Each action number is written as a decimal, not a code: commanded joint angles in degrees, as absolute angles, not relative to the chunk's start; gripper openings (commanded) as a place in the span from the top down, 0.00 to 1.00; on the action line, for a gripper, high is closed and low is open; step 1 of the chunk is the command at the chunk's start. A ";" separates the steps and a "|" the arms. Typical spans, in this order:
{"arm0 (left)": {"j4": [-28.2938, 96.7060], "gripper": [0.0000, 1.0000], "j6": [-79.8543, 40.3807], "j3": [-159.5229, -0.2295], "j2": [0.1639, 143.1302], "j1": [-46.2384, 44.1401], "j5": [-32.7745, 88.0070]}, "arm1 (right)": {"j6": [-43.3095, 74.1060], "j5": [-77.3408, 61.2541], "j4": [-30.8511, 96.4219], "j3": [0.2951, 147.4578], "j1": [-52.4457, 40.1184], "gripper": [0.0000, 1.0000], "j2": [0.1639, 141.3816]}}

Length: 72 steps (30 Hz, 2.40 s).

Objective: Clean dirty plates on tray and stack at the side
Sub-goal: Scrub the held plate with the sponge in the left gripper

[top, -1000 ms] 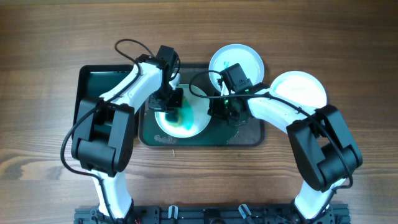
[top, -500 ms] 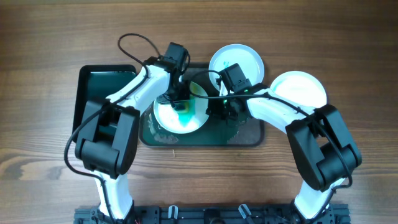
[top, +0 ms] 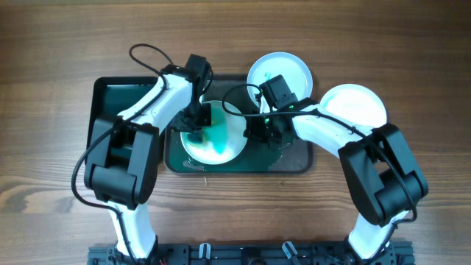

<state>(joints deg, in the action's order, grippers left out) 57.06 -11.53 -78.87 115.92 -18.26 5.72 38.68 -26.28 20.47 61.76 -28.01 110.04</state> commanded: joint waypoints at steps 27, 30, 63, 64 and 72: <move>57.80 0.96 -28.80 -77.82 117.34 -19.77 -8.43 | 38.37 -26.81 19.75 62.30 -28.14 0.96 110.91; 58.41 0.96 -15.44 -77.82 117.34 -19.77 11.14 | 38.39 -26.85 19.70 62.30 -28.14 0.96 110.91; 65.14 0.96 -30.17 -87.02 117.34 -16.08 -13.02 | 39.07 -26.37 19.66 62.33 -28.14 0.96 110.89; 66.89 0.96 -29.74 -88.75 117.34 -15.94 -11.62 | 39.07 -26.11 19.70 62.33 -28.14 0.96 110.78; 73.34 0.96 -22.68 -99.26 117.32 -15.46 -3.42 | 38.00 -22.20 22.98 62.96 -28.16 0.96 107.85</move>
<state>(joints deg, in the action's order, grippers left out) 72.90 -25.30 -96.12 116.95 -15.57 -6.33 38.74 -26.22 21.47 62.08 -28.56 110.17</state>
